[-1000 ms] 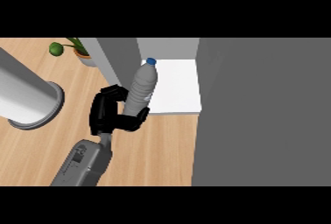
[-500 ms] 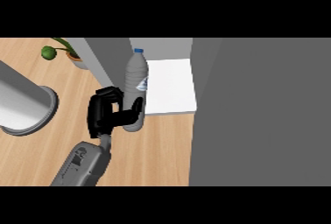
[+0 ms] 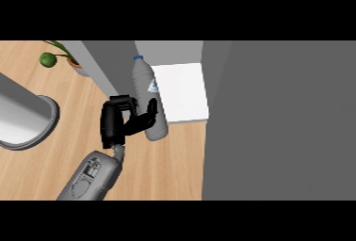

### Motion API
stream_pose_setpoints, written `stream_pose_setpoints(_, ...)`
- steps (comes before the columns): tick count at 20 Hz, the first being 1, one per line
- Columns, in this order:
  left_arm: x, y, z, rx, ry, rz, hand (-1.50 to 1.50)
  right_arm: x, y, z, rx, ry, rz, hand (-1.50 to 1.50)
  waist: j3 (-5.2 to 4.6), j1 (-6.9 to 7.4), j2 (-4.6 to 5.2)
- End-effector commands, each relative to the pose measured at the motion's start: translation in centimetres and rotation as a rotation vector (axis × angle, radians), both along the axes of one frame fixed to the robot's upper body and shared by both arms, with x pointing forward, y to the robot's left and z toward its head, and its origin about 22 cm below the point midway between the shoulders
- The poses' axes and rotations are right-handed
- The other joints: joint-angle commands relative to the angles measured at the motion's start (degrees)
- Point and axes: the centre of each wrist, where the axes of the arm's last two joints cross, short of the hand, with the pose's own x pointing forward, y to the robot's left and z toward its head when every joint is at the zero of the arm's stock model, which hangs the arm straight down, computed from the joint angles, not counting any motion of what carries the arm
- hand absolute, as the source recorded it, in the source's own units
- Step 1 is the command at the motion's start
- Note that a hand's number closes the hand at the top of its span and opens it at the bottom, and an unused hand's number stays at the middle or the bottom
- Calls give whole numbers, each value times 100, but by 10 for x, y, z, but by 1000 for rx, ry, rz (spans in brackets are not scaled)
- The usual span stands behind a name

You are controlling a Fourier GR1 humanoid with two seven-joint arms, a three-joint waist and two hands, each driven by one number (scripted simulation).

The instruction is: Pick up the bottled water, place it into the cabinet and close the cabinet

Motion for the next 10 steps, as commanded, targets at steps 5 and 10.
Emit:
stream_pose_setpoints(5, 62, -9, 35, 218, -33, 2, 150, 2, -1, 1, 15, -9, 14, -150, -6, -291, 193)
stream_pose_setpoints(10, 64, 5, 31, 287, -32, 75, -150, -1, -5, -2, 6, 4, 20, -150, -8, -299, 190)
